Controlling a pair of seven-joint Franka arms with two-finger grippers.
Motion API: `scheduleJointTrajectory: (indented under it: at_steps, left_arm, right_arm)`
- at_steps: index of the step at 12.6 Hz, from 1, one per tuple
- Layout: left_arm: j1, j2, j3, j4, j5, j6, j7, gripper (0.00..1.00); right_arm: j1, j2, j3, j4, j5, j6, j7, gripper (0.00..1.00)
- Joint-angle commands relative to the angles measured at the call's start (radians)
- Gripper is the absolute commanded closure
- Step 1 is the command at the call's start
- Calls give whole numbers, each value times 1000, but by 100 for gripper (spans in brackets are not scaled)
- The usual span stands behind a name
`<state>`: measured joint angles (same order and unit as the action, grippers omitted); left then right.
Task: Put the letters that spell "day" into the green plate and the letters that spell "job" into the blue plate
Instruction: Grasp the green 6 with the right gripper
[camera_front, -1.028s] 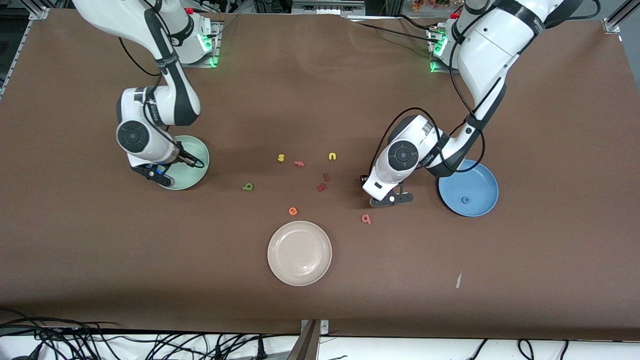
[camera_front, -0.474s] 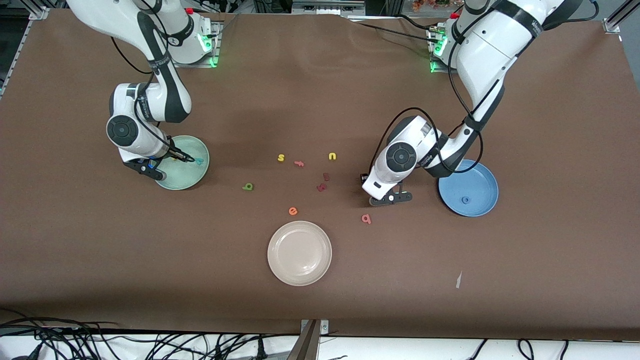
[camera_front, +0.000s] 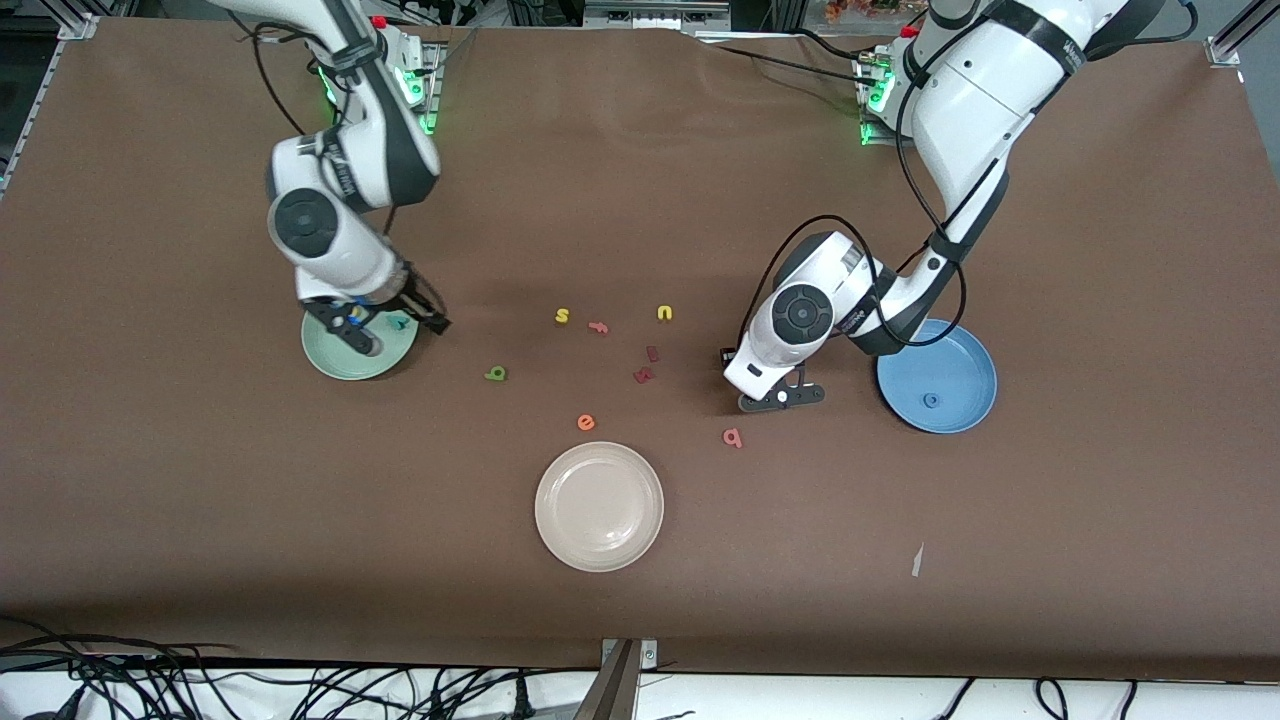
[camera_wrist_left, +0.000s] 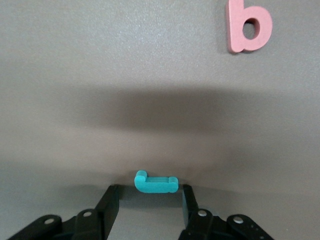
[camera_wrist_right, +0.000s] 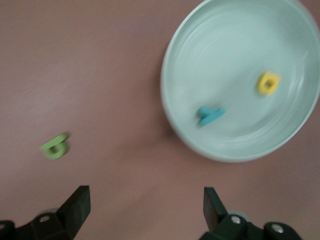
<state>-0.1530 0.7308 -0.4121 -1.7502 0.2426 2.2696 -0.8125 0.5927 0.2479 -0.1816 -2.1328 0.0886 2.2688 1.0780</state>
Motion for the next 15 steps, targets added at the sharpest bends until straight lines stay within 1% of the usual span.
scheduleJointTrajectory:
  at_steps: [1, 2, 3, 4, 6, 8, 10, 12, 14, 15]
  left_arm:
    - [-3, 13, 3, 21, 20, -16, 4, 50]
    - [-3, 13, 3, 21, 21, -16, 4, 53]
    - [-3, 13, 3, 23, 21, -16, 3, 56]
    - [-3, 13, 3, 23, 21, -16, 3, 60]
    - [-3, 13, 3, 23, 21, -16, 4, 64]
    - [-3, 13, 3, 23, 21, -16, 6, 66]
    - [-2, 12, 3, 23, 21, -16, 4, 68]
    - [-2, 12, 3, 23, 21, -16, 4, 69]
    - [0, 10, 3, 23, 21, -16, 1, 68]
    - [1, 7, 3, 23, 21, -16, -4, 67]
  right_arm:
    - [27, 132, 79, 150, 25, -2, 275, 0]
    - [50, 167, 96, 187, 25, 0, 343, 0]
    - [77, 203, 96, 215, 23, 1, 393, 0]
    - [88, 224, 96, 227, 22, 3, 407, 0]
    - [84, 219, 90, 232, 19, -5, 381, 0]
    - [82, 214, 74, 243, 17, -5, 349, 0]
    - [81, 241, 74, 261, 7, 20, 343, 0]
    - [46, 312, 73, 350, 2, 41, 285, 1]
    - [-5, 324, 71, 361, 3, 40, 203, 2]
    - [-43, 329, 71, 361, 2, 41, 163, 4]
